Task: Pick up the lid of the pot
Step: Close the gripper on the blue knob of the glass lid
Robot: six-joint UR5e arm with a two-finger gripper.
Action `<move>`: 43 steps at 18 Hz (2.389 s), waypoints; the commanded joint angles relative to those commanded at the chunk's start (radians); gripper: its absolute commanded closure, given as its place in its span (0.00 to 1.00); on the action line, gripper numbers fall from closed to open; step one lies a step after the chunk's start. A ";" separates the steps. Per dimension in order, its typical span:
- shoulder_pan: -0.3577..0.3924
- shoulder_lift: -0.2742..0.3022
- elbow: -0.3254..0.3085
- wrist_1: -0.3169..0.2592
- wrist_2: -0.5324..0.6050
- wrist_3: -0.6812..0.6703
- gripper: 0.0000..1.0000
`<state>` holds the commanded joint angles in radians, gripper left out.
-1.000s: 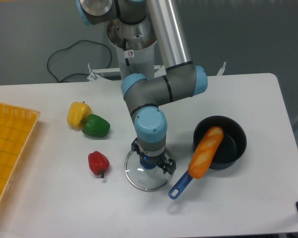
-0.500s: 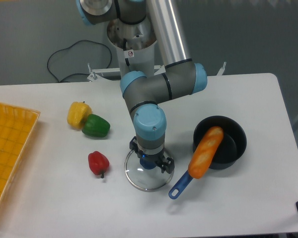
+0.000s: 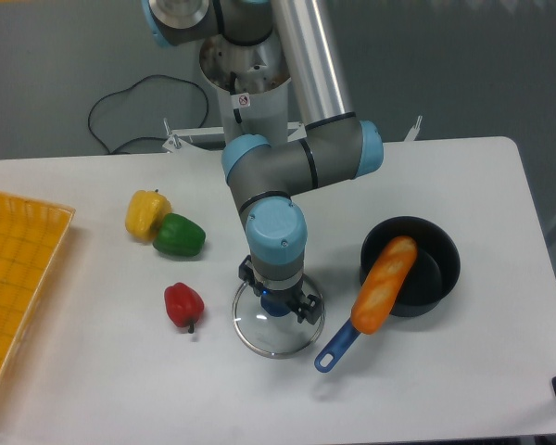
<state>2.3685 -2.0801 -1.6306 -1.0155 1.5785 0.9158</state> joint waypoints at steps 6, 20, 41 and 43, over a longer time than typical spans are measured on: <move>-0.002 0.005 -0.021 0.003 0.000 0.002 0.00; -0.005 0.002 -0.023 0.000 0.006 0.003 0.17; -0.005 0.006 -0.015 -0.003 0.008 0.006 0.59; -0.003 0.009 -0.015 -0.003 0.008 0.006 0.60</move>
<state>2.3654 -2.0709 -1.6460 -1.0186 1.5861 0.9219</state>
